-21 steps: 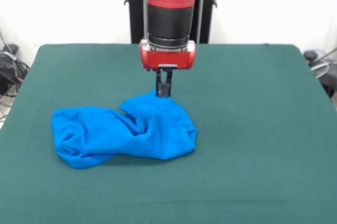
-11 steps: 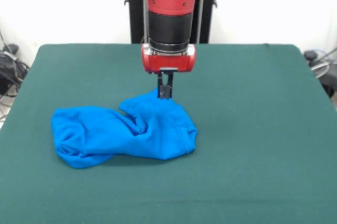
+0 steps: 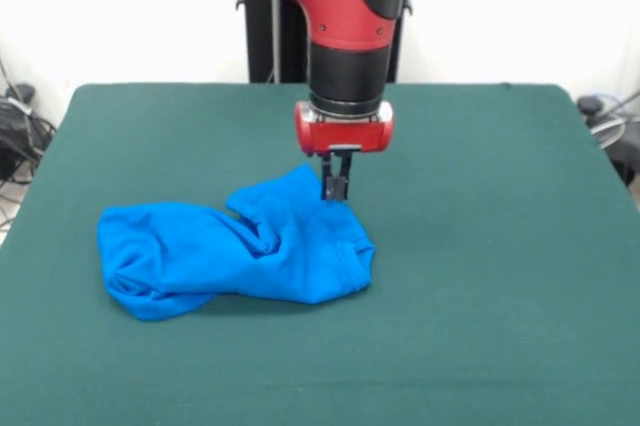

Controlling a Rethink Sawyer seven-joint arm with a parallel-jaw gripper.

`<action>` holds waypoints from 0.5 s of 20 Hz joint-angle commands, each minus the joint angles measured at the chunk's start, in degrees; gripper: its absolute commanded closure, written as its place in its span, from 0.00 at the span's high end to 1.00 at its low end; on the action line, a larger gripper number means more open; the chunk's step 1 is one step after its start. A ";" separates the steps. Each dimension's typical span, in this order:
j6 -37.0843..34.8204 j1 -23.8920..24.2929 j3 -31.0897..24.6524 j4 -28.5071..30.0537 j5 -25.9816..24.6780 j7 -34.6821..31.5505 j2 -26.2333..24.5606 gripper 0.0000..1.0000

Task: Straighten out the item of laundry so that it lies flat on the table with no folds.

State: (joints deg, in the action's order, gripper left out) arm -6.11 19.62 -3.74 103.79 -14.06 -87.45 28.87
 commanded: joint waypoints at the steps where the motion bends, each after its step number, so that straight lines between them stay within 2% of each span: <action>1: 1.85 -0.17 0.37 -0.28 1.97 -11.35 -2.50 0.00; 10: -0.03 5.06 -5.59 2.77 1.57 -9.51 -1.44 0.00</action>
State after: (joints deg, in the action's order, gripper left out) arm -5.98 23.02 -3.76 103.82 -14.05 -87.45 28.14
